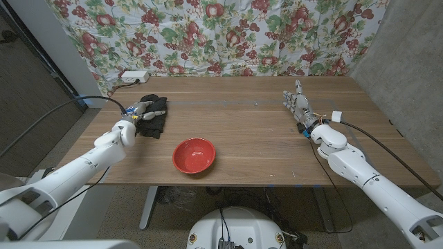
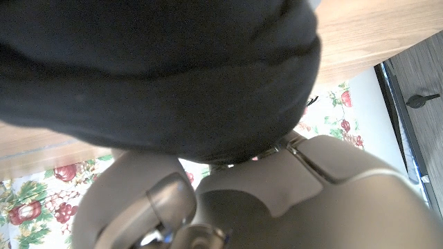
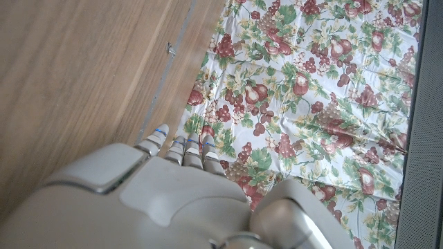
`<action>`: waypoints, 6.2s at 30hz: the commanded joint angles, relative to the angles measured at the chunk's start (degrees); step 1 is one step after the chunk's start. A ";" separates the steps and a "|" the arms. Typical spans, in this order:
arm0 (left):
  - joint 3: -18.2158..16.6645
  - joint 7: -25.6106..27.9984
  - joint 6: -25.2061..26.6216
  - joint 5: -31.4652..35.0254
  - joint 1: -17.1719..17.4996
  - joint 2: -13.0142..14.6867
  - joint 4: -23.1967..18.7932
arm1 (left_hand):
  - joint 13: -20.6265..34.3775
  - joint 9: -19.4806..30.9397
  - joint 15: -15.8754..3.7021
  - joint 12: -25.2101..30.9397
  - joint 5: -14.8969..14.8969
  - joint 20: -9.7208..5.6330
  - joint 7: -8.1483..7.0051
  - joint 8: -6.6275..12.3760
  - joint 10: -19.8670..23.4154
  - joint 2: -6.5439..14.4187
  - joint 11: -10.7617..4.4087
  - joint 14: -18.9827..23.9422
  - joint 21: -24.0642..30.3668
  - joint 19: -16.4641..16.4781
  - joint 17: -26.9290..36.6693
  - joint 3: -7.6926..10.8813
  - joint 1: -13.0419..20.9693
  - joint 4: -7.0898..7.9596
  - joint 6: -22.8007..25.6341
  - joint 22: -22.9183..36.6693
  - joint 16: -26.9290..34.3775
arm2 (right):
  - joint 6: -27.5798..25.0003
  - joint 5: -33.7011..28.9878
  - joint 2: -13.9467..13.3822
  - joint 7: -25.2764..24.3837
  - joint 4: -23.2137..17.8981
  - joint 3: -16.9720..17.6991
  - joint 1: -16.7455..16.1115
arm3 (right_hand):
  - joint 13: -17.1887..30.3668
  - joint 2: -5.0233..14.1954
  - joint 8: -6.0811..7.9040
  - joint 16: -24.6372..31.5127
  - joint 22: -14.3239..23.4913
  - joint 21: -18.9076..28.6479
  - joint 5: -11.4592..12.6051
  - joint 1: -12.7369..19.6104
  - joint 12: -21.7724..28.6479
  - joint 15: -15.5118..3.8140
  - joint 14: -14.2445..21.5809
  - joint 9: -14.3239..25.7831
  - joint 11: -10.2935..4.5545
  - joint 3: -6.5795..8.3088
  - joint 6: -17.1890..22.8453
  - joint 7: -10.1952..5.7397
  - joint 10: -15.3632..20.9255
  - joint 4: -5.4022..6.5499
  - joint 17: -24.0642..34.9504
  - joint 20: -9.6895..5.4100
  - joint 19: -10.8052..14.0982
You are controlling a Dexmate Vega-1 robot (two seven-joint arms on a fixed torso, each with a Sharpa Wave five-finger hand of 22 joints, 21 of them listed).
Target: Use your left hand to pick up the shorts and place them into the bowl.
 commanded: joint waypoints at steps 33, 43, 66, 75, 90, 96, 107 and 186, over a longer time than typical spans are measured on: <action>0.15 1.13 1.71 -0.34 2.23 -1.35 -0.34 | 0.68 0.36 -6.58 0.95 0.75 1.12 0.03 1.69 2.70 1.10 -1.09 6.67 2.21 5.05 0.84 0.48 3.25 -1.34 4.10 0.99 1.98 | -0.68 -0.13 -0.67 0.03 -1.04 0.01 0.17 | 0.21 0.04 0.00 0.01 0.28 -0.32 0.13 -0.02 0.34 -0.26 -0.33 0.09 0.17 -0.27 0.77 -0.04 0.71 -0.07 0.20 -0.06 0.38; 0.70 0.92 1.83 -0.07 2.17 -1.83 0.12 | 1.05 0.37 -7.60 1.44 0.78 0.18 0.18 2.01 4.57 1.64 -1.86 9.96 3.22 7.19 1.58 0.84 4.42 -1.88 5.61 1.64 3.45 | -0.79 0.08 -0.88 -0.14 -1.40 0.24 -0.17 | 0.21 0.03 -0.01 -0.01 0.28 -0.36 0.12 -0.02 0.31 -0.24 -0.37 0.09 0.16 -0.28 0.77 -0.01 0.67 -0.07 0.20 -0.09 0.40; 0.65 2.80 3.72 0.62 3.29 -2.76 -0.80 | 4.79 3.86 -10.01 3.81 -1.04 -4.69 2.96 8.91 11.70 6.60 -4.11 16.78 9.19 14.12 5.91 9.89 20.81 -8.35 17.91 6.09 7.78 | 0.73 -0.02 -0.60 -0.92 -1.38 0.81 -1.10 | 0.22 0.10 0.28 0.15 0.28 -0.38 0.14 0.02 0.62 -0.74 0.11 0.09 -0.21 -0.27 1.71 -0.30 1.61 -0.08 0.19 -0.22 0.75; 1.01 4.24 5.48 1.77 3.46 -3.61 -0.85 | 8.33 10.87 -10.70 2.62 -12.15 -8.75 3.45 14.79 13.49 4.89 -4.48 23.28 24.56 13.25 14.43 26.00 39.16 -8.24 17.64 22.75 12.21 | 0.87 -0.26 -0.81 -0.97 -1.61 0.79 -1.32 | 0.22 0.14 0.28 0.13 0.28 -0.40 0.15 0.04 0.58 -0.77 0.15 0.09 -0.27 -0.25 1.82 -0.34 1.59 -0.08 0.19 -0.27 0.81; -0.06 7.05 5.35 0.79 4.13 -5.34 -0.25 | 13.40 30.45 -9.41 0.94 -22.03 -11.55 7.61 29.73 13.12 5.81 -3.26 21.43 46.83 9.39 39.51 40.17 69.65 -9.07 13.42 39.09 26.29 | 0.91 -0.40 -0.98 -1.22 -2.03 0.86 -1.56 | 0.22 0.22 0.24 0.11 0.29 -0.43 0.17 0.08 0.57 -0.80 0.20 0.09 -0.23 -0.22 1.89 -0.30 1.68 -0.09 0.19 -0.35 0.92; -0.33 7.91 5.50 0.57 3.97 -6.18 0.23 | 14.22 34.69 -9.83 1.40 -20.53 -11.25 8.06 33.65 14.18 5.28 -3.42 23.17 49.18 8.12 39.87 40.55 71.74 -9.11 14.39 40.84 28.07 | 0.63 -0.08 -0.92 -1.45 -2.26 0.97 -1.72 | 0.22 0.24 0.22 0.11 0.29 -0.45 0.18 0.10 0.56 -0.79 0.22 0.09 -0.23 -0.20 1.90 -0.35 1.68 -0.09 0.19 -0.33 0.92; -0.70 10.16 5.85 1.36 3.81 -6.59 -0.17 | 15.21 37.78 -9.56 3.61 -19.54 -11.11 7.29 35.87 18.88 4.94 -4.23 24.01 49.96 8.04 41.09 40.41 72.30 -9.23 13.85 41.07 30.45 | 0.93 -0.20 -0.38 -1.32 -1.47 0.70 -1.19 | 0.22 0.29 0.19 0.08 0.29 -0.50 0.19 0.13 0.54 -0.79 0.21 0.09 -0.22 -0.18 1.96 -0.33 1.70 -0.10 0.19 -0.32 0.93; -1.58 23.08 -2.64 6.03 4.91 -3.33 -14.57 | 26.78 33.90 -9.81 31.59 -10.01 -11.45 4.76 42.85 22.49 1.01 -4.53 26.02 50.62 10.45 35.56 45.82 68.45 -8.86 18.82 41.00 42.51 | 3.04 0.61 -0.40 -1.87 -1.84 1.72 -3.64 | 0.23 0.90 0.02 -0.06 0.31 -0.76 0.17 0.18 0.37 -1.19 -0.22 0.10 -0.03 0.16 2.11 -0.34 1.79 0.03 0.20 -0.53 0.74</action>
